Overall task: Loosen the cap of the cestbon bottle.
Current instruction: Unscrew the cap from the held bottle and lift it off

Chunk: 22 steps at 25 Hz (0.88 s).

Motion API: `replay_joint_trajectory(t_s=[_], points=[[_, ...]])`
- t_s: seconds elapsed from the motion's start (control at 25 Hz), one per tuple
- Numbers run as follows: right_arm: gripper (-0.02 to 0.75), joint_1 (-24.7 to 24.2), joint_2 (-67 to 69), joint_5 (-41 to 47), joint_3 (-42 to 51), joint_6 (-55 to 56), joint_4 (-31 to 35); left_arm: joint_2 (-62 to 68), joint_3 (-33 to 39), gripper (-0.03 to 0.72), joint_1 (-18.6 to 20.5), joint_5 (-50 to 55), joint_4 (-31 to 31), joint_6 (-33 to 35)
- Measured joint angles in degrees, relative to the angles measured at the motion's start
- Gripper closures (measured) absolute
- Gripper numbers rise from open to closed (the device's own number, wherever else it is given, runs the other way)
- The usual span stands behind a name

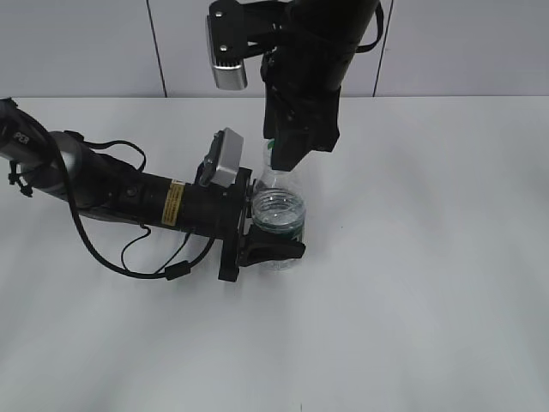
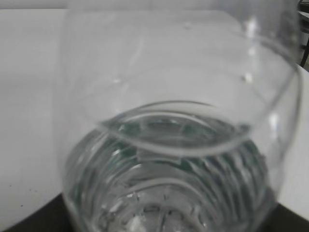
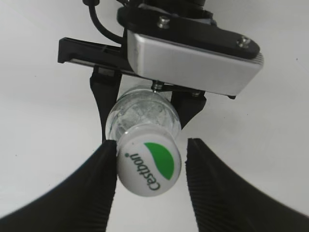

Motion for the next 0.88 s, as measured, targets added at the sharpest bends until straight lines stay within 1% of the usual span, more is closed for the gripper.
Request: replay_joint_trajectory(t_s=[0.12, 0.24, 0.6, 0.76, 0.88], points=[[0.336, 0.0, 0.0, -0.1, 0.0, 0.1, 0.2, 0.0, 0.0, 0.278, 0.0, -0.1, 0.1, 0.0], [0.320, 0.0, 0.0, -0.1, 0.0, 0.7, 0.2, 0.0, 0.0, 0.278, 0.0, -0.1, 0.2, 0.0], [0.318, 0.0, -2.8, -0.1, 0.0, 6.7, 0.3, 0.0, 0.0, 0.279, 0.0, -0.2, 0.2, 0.0], [0.318, 0.0, -4.0, -0.1, -0.2, 12.6, 0.5, 0.0, 0.0, 0.279, 0.0, -0.2, 0.2, 0.0], [0.318, 0.0, -4.2, -0.1, -1.2, 21.3, 0.6, 0.0, 0.0, 0.279, 0.0, -0.2, 0.2, 0.0]])
